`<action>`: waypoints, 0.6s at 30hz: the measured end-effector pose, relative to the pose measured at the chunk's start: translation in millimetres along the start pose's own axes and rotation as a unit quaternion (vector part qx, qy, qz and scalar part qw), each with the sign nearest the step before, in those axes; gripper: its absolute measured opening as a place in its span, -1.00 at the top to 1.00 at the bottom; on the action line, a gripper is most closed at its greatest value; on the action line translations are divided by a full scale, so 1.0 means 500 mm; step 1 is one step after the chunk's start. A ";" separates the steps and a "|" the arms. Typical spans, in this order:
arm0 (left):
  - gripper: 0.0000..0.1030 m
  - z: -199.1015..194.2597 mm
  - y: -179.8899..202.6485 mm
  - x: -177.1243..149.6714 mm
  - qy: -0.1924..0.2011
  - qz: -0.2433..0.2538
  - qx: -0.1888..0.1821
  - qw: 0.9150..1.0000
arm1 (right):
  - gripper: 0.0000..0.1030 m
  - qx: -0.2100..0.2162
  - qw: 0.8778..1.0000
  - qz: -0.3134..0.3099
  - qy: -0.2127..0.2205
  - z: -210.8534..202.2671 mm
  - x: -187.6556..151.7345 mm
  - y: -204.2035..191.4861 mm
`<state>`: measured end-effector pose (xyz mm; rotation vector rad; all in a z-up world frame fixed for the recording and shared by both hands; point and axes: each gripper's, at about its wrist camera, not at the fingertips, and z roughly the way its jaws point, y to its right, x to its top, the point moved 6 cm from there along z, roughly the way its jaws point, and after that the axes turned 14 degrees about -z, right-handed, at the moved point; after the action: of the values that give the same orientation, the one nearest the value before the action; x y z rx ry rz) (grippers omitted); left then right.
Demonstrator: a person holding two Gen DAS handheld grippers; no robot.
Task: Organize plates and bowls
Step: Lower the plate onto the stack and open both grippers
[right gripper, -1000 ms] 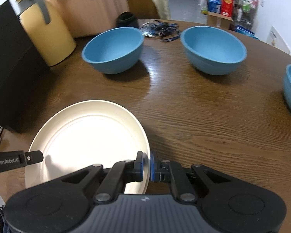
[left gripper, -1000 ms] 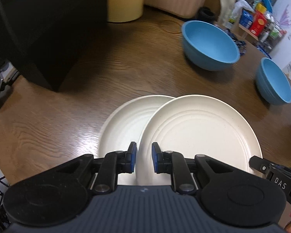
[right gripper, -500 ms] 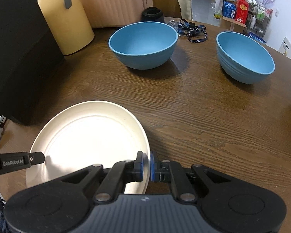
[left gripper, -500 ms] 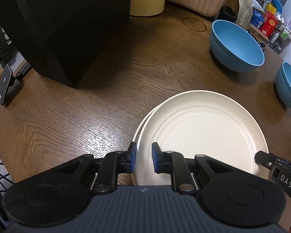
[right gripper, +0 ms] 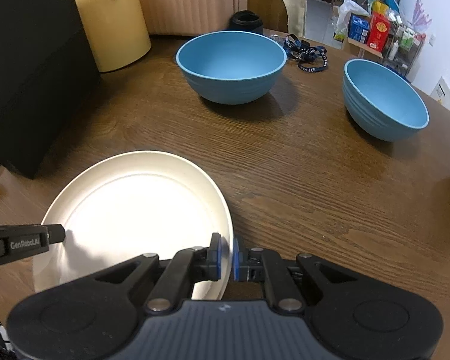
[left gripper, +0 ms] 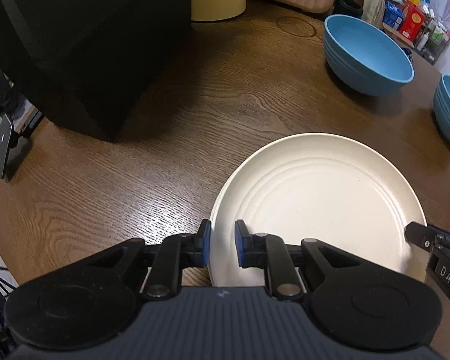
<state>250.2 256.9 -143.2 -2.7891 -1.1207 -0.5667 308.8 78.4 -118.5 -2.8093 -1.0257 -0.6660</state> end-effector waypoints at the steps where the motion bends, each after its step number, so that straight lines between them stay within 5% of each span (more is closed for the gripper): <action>1: 0.67 0.002 0.001 -0.001 0.002 0.005 0.003 1.000 | 0.84 -0.002 1.000 -0.003 0.000 0.002 0.000 -0.002; 18: 0.67 0.017 0.006 -0.008 0.012 0.040 0.004 0.999 | 0.81 -0.013 1.000 -0.008 0.001 0.026 -0.010 -0.013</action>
<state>252.1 253.6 -152.3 -2.7978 -0.9996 -0.5835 306.2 83.3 -132.8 -2.8244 -1.0492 -0.6888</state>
